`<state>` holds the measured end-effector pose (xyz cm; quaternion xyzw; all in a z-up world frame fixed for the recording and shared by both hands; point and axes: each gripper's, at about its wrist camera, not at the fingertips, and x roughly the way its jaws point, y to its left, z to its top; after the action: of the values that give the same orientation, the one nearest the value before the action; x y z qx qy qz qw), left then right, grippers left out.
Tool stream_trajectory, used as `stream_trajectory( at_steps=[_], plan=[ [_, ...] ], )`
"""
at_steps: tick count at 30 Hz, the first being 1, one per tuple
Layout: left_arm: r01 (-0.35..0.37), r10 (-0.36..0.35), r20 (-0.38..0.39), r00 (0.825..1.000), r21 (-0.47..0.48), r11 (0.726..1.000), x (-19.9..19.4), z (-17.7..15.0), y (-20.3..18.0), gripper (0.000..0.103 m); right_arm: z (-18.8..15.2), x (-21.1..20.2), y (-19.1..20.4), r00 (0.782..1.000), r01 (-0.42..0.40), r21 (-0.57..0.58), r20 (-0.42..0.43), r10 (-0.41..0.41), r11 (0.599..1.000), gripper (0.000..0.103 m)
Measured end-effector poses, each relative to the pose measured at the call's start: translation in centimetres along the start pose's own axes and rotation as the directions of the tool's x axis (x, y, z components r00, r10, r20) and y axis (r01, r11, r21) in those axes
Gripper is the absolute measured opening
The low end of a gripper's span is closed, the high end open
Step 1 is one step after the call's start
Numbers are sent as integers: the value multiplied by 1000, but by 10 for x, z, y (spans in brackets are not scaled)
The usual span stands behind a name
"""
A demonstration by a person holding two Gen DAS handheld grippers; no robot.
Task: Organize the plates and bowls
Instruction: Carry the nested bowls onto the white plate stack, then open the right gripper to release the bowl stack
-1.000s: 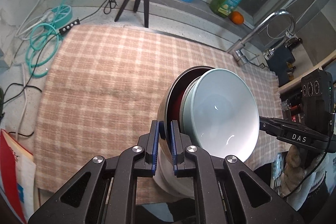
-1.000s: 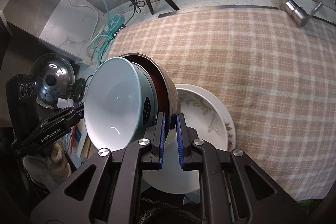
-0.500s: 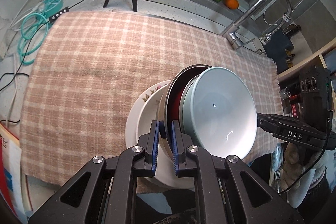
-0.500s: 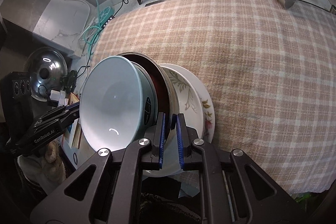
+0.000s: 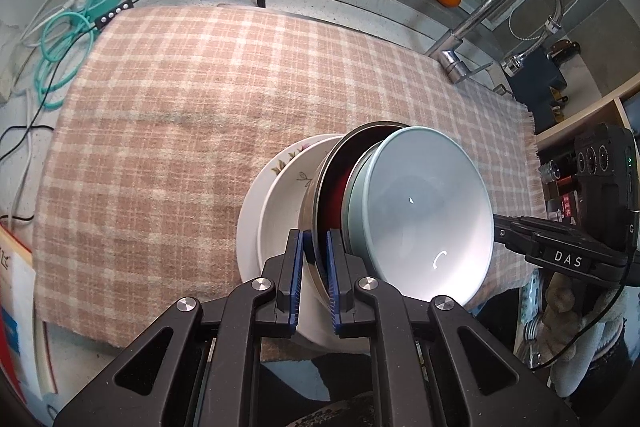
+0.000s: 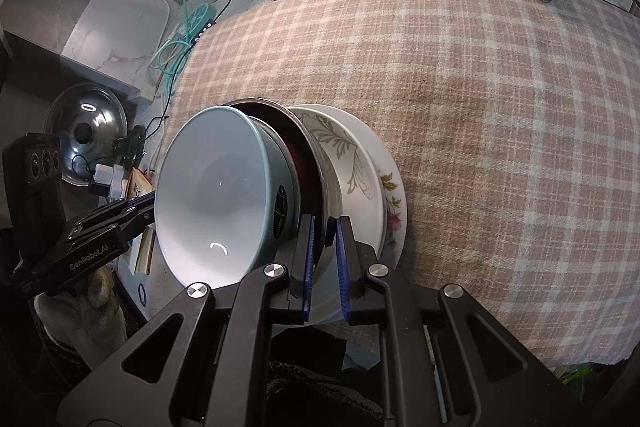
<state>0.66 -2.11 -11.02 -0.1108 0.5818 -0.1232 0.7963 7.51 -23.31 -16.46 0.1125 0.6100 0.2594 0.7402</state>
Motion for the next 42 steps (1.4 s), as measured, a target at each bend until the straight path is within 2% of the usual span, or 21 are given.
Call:
stream_trajectory(
  at_steps=[9, 24, 36, 38, 41, 42],
  plan=[
    [-3, 3, -5, 1000, 10, 1000, 3, -1, -1, 9, 1, -5, 1, 1000, -1, -9, 18, 1, 1000, 13],
    [-19, 18, 39, 999, 23, 1000, -9, 0, -1, 12, 1, -12, 4, 999, 15, -34, 35, -14, 999, 13],
    [-70, 64, 113, 991, 50, 996, -27, -2, -7, 12, -1, -30, 6, 993, 60, -47, 100, -55, 997, 13],
    [-78, 71, 130, 989, 56, 995, -32, -3, -8, 22, -2, -33, 6, 991, 80, -54, 115, -73, 995, 13],
    [-111, 98, 165, 981, 70, 991, -38, -3, -11, 24, -4, -38, 7, 986, 102, -59, 138, -93, 993, 15],
    [-119, 104, 176, 979, 76, 990, -41, -4, -13, 24, -5, -40, 8, 984, 112, -62, 146, -102, 992, 20]
  ],
)
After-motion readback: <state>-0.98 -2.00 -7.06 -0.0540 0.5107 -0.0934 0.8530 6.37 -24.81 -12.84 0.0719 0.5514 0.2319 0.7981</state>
